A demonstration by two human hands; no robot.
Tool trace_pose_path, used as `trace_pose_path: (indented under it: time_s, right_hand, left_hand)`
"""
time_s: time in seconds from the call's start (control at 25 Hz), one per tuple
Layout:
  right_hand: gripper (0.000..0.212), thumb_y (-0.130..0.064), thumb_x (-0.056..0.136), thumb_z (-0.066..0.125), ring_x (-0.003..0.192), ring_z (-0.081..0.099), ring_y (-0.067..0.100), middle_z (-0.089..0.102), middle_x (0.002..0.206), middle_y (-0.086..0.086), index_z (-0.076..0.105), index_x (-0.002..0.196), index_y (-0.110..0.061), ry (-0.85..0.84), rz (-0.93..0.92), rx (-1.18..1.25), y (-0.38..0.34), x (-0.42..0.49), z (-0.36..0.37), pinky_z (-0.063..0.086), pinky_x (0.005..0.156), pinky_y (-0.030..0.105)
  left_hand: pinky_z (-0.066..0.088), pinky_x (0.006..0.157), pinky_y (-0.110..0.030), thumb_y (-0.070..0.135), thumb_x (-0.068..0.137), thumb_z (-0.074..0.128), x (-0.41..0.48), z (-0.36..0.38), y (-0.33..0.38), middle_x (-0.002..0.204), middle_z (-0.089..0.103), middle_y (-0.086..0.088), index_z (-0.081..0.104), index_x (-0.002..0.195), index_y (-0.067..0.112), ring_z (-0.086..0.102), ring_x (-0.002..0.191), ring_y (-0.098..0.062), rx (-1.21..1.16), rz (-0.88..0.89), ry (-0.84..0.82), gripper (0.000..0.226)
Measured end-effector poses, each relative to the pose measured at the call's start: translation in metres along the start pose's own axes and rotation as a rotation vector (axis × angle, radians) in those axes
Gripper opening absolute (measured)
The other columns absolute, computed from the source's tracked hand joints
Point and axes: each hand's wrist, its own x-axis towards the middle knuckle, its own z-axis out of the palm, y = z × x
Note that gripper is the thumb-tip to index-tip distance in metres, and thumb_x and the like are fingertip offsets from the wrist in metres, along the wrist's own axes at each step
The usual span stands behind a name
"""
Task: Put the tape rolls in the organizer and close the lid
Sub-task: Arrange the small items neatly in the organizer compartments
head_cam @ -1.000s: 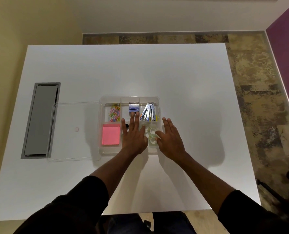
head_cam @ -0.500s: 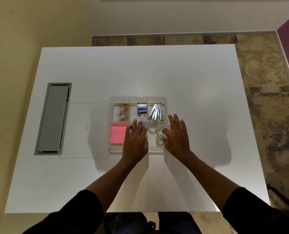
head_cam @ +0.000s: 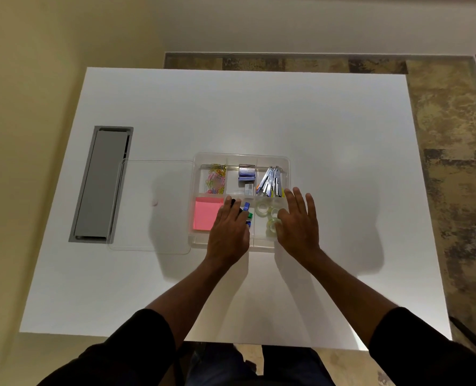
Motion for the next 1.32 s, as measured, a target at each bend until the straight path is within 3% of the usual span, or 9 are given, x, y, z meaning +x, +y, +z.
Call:
trace_pose_path:
  time_s: [0.04, 0.12, 0.24, 0.44, 0.76, 0.92, 1.12, 1.32]
  right_hand:
    - [0.020, -0.033, 0.096, 0.067, 0.148, 0.047, 0.033, 0.056, 0.155, 0.016, 0.075, 0.103, -0.016, 0.007, 0.012, 0.015, -0.001, 0.001, -0.001, 0.030, 0.126, 0.051]
    - [0.021, -0.033, 0.095, 0.068, 0.117, 0.064, 0.026, 0.073, 0.126, 0.009, 0.075, 0.106, -0.015, 0.037, 0.026, 0.058, -0.005, 0.004, -0.003, 0.044, 0.103, 0.039]
    - [0.017, -0.029, 0.092, 0.076, 0.087, 0.068, 0.023, 0.078, 0.096, 0.005, 0.075, 0.100, -0.014, 0.079, -0.012, 0.148, -0.013, 0.011, -0.004, 0.049, 0.080, 0.036]
    - [0.014, -0.026, 0.098, 0.069, 0.092, 0.070, 0.024, 0.078, 0.100, 0.006, 0.074, 0.104, -0.014, 0.061, -0.045, 0.141, -0.016, 0.025, 0.000, 0.050, 0.080, 0.036]
    - [0.012, -0.024, 0.099, 0.069, 0.091, 0.068, 0.023, 0.077, 0.098, 0.007, 0.074, 0.103, -0.014, 0.007, -0.097, 0.156, -0.014, 0.033, 0.002, 0.050, 0.084, 0.035]
    - [0.011, -0.022, 0.095, 0.072, 0.085, 0.067, 0.023, 0.078, 0.095, 0.005, 0.076, 0.102, -0.014, 0.084, -0.020, 0.179, -0.010, 0.031, 0.000, 0.038, 0.074, 0.028]
    - [0.009, -0.018, 0.095, 0.070, 0.080, 0.061, 0.025, 0.073, 0.089, 0.008, 0.076, 0.095, -0.011, 0.154, 0.000, 0.008, 0.004, 0.033, -0.002, 0.043, 0.068, 0.034]
    - [0.012, -0.014, 0.098, 0.062, 0.084, 0.057, 0.026, 0.068, 0.090, 0.007, 0.073, 0.097, -0.012, 0.089, -0.012, -0.080, 0.008, 0.038, -0.002, 0.042, 0.074, 0.037]
  left_hand:
    - [0.017, 0.136, -0.050, 0.019, 0.101, 0.061, -0.001, 0.000, -0.001, 0.170, 0.041, -0.014, 0.058, 0.149, 0.013, 0.020, 0.166, -0.035, -0.004, 0.000, -0.005, 0.048]
    - [0.021, 0.136, -0.051, 0.019, 0.102, 0.061, -0.002, 0.000, -0.003, 0.170, 0.041, -0.013, 0.058, 0.148, 0.013, 0.022, 0.166, -0.034, -0.013, 0.002, -0.004, 0.047]
    - [0.017, 0.135, -0.049, 0.020, 0.101, 0.062, -0.004, -0.001, -0.006, 0.169, 0.043, -0.011, 0.058, 0.149, 0.015, 0.024, 0.165, -0.034, -0.013, -0.009, 0.006, 0.048]
    - [0.009, 0.133, -0.045, 0.023, 0.101, 0.064, -0.008, -0.005, -0.011, 0.169, 0.044, -0.010, 0.058, 0.150, 0.016, 0.027, 0.164, -0.034, -0.003, -0.022, 0.014, 0.050]
    - [0.014, 0.134, -0.050, 0.020, 0.100, 0.062, -0.013, -0.008, -0.016, 0.171, 0.041, -0.007, 0.058, 0.150, 0.016, 0.025, 0.165, -0.034, -0.033, -0.034, 0.003, 0.050]
    - [0.011, 0.131, -0.046, 0.019, 0.099, 0.065, -0.013, -0.007, -0.013, 0.167, 0.047, -0.010, 0.061, 0.147, 0.014, 0.031, 0.162, -0.036, -0.026, -0.029, 0.024, 0.049]
    - [0.012, 0.130, -0.044, 0.019, 0.098, 0.067, -0.011, -0.003, -0.008, 0.163, 0.052, -0.012, 0.064, 0.142, 0.013, 0.033, 0.161, -0.037, -0.017, -0.009, 0.024, 0.045]
    - [0.011, 0.131, -0.044, 0.020, 0.099, 0.066, -0.008, -0.001, -0.007, 0.165, 0.050, -0.012, 0.062, 0.144, 0.013, 0.031, 0.162, -0.035, -0.013, -0.002, 0.016, 0.046]
